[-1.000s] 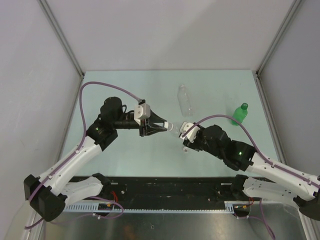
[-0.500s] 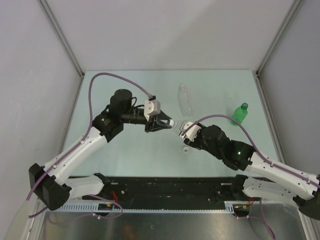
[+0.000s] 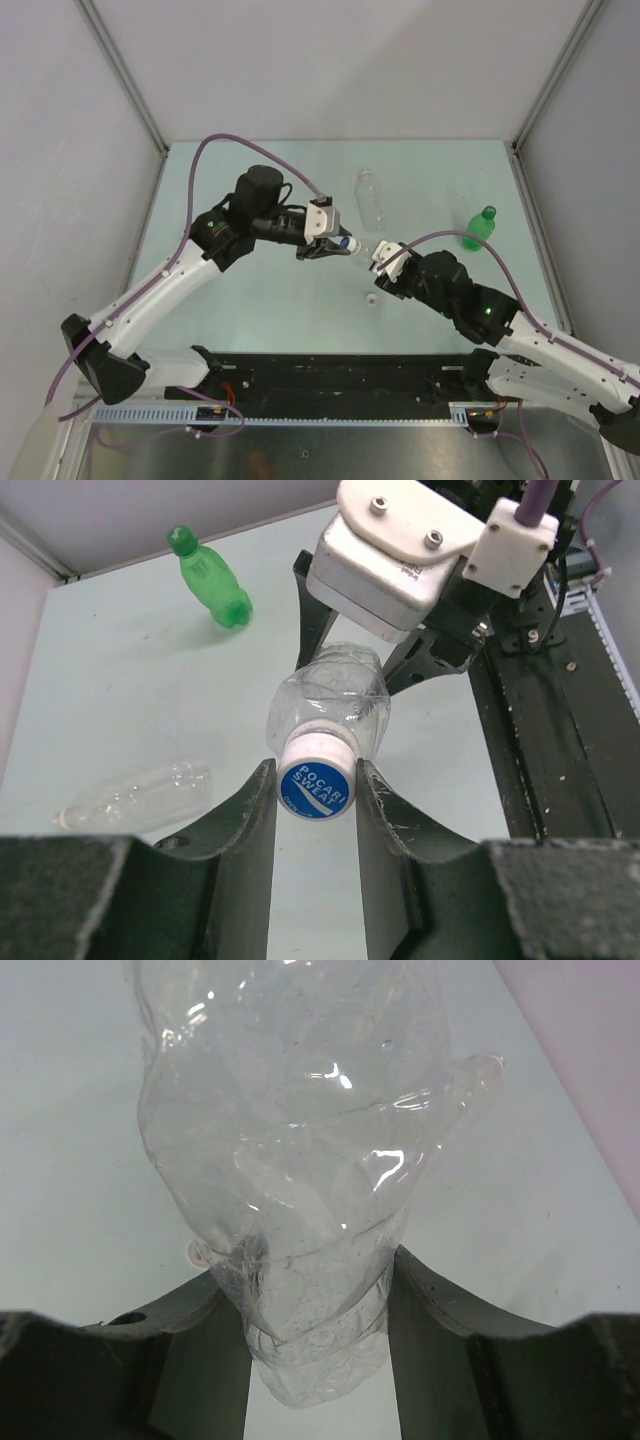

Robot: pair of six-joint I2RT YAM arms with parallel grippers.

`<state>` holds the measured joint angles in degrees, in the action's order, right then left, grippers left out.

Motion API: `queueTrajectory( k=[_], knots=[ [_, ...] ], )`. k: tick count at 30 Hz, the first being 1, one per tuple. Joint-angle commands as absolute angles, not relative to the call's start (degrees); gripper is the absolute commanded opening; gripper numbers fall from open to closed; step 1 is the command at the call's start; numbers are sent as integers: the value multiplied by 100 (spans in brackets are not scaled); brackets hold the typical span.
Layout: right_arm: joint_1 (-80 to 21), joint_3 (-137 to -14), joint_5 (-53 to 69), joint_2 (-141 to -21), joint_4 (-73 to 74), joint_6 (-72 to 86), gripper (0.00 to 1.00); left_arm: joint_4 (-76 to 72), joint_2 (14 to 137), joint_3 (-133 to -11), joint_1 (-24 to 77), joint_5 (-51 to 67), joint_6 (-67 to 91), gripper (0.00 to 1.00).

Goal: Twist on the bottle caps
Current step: Screw the bottle cap onto the plastic bottle.

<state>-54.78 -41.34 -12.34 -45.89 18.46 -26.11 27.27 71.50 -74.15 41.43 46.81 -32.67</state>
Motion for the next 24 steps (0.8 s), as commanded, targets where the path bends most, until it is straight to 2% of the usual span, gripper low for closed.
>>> queueTrajectory(
  k=[1,6,11,18,22,24],
  knots=[
    [-5430,-4284,-28,-4383,521,-2590,0,3690,7482,-7828,4463,4391,-4218,5],
    [-5401,-4263,441,-4301,348,-2715,0,4009,7364,-7726,4542,4725,-4792,5],
    [-5361,-4295,855,-4186,321,-2528,0,4178,7384,-7640,4904,3983,-4964,4],
    [-5361,-4302,1470,-4101,91,-2488,0,4426,7396,-7617,4937,4260,-5494,5],
    [-5364,-4300,1626,-4065,-89,-2487,0,4478,7362,-7538,4938,4341,-5672,7],
    [-5360,-4305,1573,-4040,-66,-2487,0,4499,7373,-7558,4933,4273,-5643,12]
  ],
)
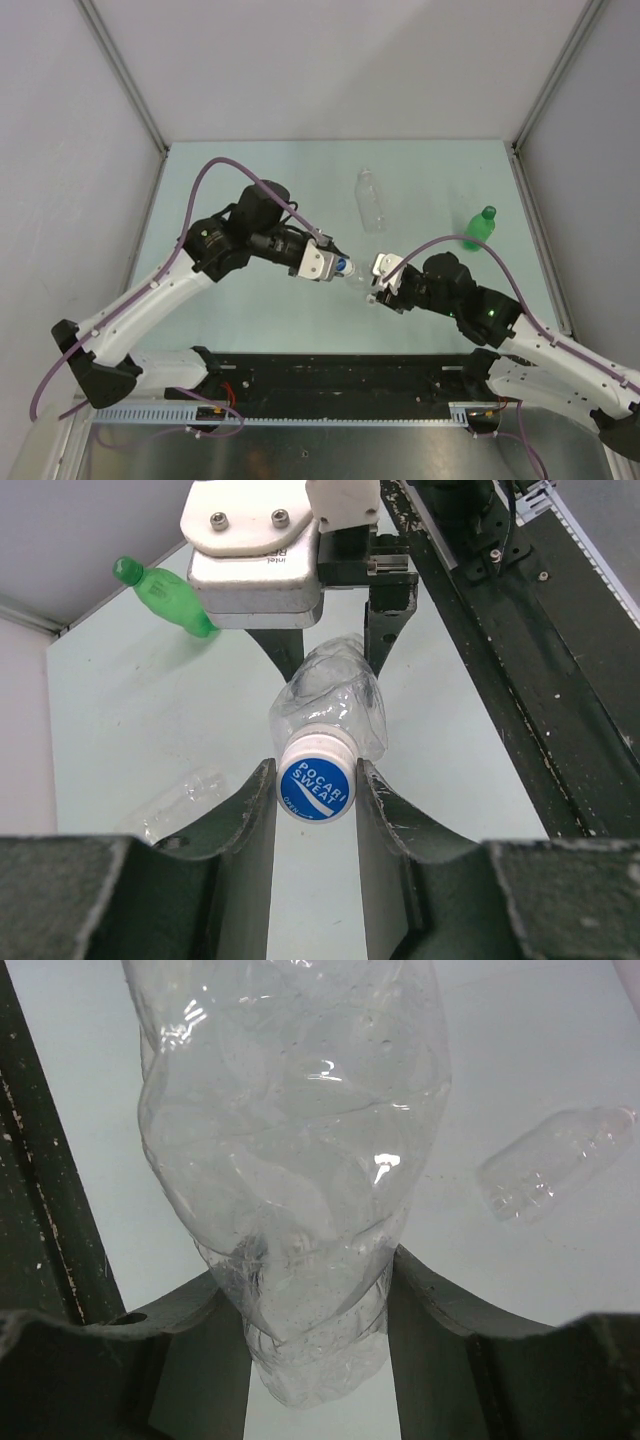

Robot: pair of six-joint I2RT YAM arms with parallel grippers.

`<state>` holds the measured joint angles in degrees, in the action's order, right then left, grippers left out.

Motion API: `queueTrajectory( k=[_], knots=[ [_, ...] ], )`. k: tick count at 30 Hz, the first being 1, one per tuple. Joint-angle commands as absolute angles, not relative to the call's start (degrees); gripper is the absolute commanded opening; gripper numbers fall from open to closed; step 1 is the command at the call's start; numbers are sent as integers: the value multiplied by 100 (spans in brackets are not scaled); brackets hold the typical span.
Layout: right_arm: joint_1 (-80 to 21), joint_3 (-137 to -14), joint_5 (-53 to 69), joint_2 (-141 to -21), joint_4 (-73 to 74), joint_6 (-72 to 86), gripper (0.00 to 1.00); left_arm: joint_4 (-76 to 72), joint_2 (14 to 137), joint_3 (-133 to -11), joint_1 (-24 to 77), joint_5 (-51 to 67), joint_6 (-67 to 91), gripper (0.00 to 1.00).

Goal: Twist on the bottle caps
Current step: Screw the bottle cap onto the plastic bottle.

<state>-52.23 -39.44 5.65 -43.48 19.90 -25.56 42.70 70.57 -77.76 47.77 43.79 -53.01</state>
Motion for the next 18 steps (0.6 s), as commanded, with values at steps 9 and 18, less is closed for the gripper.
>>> queueTrajectory(
  k=[9,18],
  knots=[
    [-5350,-4298,1329,-4033,393,-2540,0,4510,7400,-7737,4929,4191,-5482,94],
    [-5223,-4294,1435,-3975,729,-2480,0,4501,7533,-8206,4641,4863,-5100,100]
  ],
)
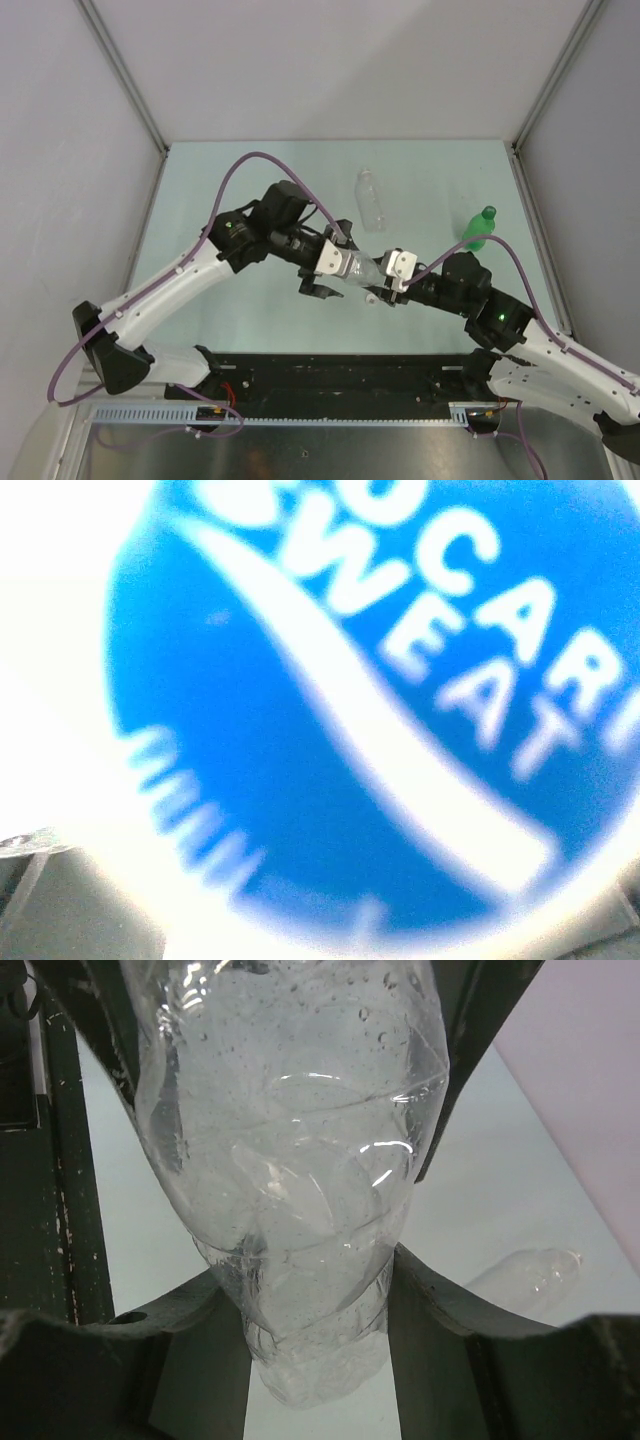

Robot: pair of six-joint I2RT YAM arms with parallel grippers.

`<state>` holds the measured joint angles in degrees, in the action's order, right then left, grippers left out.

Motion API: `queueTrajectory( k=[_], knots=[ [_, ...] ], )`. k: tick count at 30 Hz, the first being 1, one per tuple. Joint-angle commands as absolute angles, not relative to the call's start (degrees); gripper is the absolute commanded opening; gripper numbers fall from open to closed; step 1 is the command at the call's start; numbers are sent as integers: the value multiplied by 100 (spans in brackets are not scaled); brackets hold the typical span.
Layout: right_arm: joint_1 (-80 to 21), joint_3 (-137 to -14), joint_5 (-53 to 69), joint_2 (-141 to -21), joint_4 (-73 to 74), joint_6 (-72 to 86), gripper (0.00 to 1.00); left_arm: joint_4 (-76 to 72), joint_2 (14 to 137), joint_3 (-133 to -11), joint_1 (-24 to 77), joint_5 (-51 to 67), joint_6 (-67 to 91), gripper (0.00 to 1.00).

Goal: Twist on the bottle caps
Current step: Screw the bottle cap onto the plastic bottle.

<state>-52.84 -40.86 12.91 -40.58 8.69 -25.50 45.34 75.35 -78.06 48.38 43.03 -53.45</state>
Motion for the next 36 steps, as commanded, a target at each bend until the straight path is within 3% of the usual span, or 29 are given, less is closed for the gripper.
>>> queueTrajectory(
  k=[1,14,20,25,30,36],
  knots=[
    [-5209,-4296,1447,-3978,747,-2466,0,4505,7519,-8234,4619,4967,-5072,99],
    [-4832,-4289,1000,-4061,835,-1799,0,4071,7174,-8056,4470,5082,-4448,99],
    [-4603,-4040,771,-3846,638,-1461,0,1156,6477,-6672,4420,2633,-1474,99],
    [-4575,-3932,197,-3841,676,-1341,0,705,6043,-6237,4413,896,432,99],
    [-4600,-3682,-1424,-4137,160,-1128,0,703,5623,-6353,4412,764,1966,99],
    [-4714,-3565,-2759,-4795,-689,-782,0,958,5862,-7208,4424,506,2514,99]
  ],
)
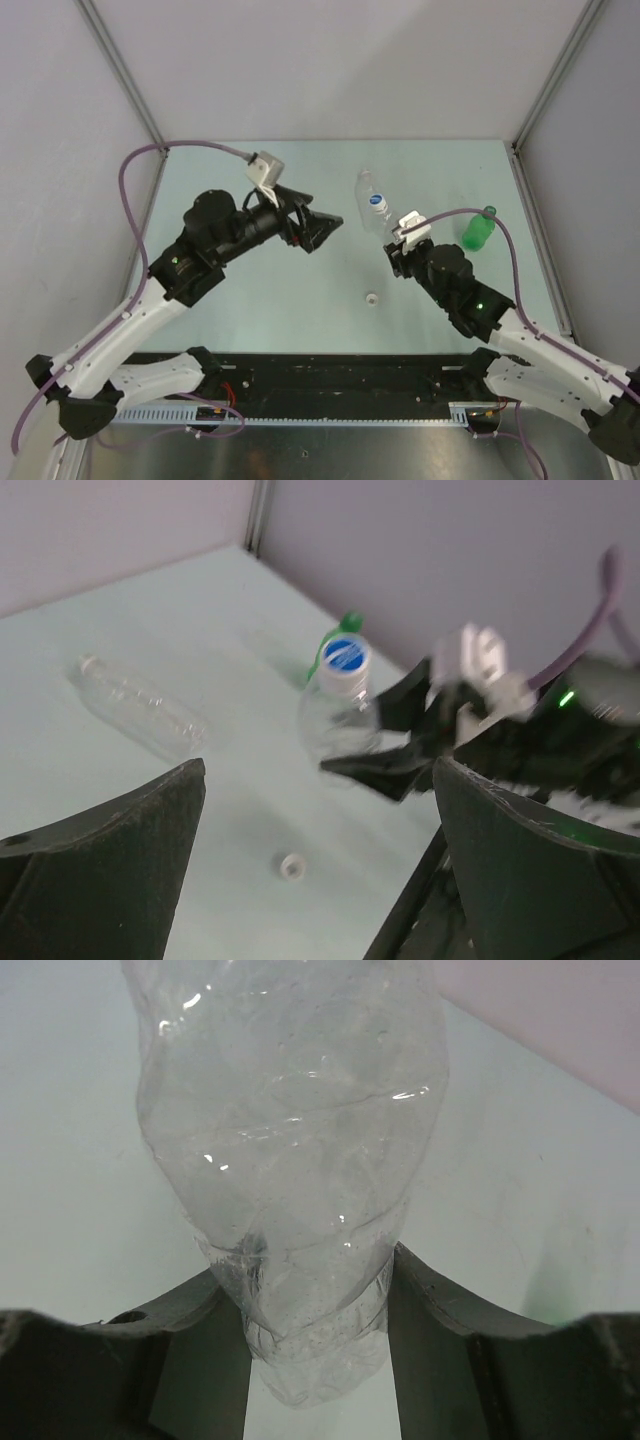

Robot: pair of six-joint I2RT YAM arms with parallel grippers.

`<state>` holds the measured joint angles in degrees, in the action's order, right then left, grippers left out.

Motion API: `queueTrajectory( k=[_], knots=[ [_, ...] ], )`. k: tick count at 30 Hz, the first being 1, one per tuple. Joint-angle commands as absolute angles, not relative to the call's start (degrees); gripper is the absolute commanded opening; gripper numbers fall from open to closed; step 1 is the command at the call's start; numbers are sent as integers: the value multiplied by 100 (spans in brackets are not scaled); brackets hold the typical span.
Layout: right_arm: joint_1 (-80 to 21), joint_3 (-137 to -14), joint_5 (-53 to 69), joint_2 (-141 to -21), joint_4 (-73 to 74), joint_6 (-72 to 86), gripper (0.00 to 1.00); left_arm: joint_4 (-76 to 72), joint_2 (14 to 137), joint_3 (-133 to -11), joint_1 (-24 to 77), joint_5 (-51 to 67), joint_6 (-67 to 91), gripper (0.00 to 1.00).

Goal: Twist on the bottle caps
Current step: Screw the bottle cap onto the plastic bottle.

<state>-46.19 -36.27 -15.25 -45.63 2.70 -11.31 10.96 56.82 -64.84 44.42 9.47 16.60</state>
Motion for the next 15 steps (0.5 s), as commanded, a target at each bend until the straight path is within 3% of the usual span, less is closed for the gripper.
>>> queueTrajectory(
  k=[1,7,15],
  knots=[
    [-4739,-3536,-2816,-4863,-850,-752,0,1081,6025,-7432,4431,433,2580,99],
    [-4761,-3448,-2839,-5167,-1465,-379,0,1856,7155,-8728,4717,-319,2528,96],
    [-4716,-3446,-2617,-5378,-1640,-318,0,2003,7986,-9427,5294,-1445,2171,89]
  ],
)
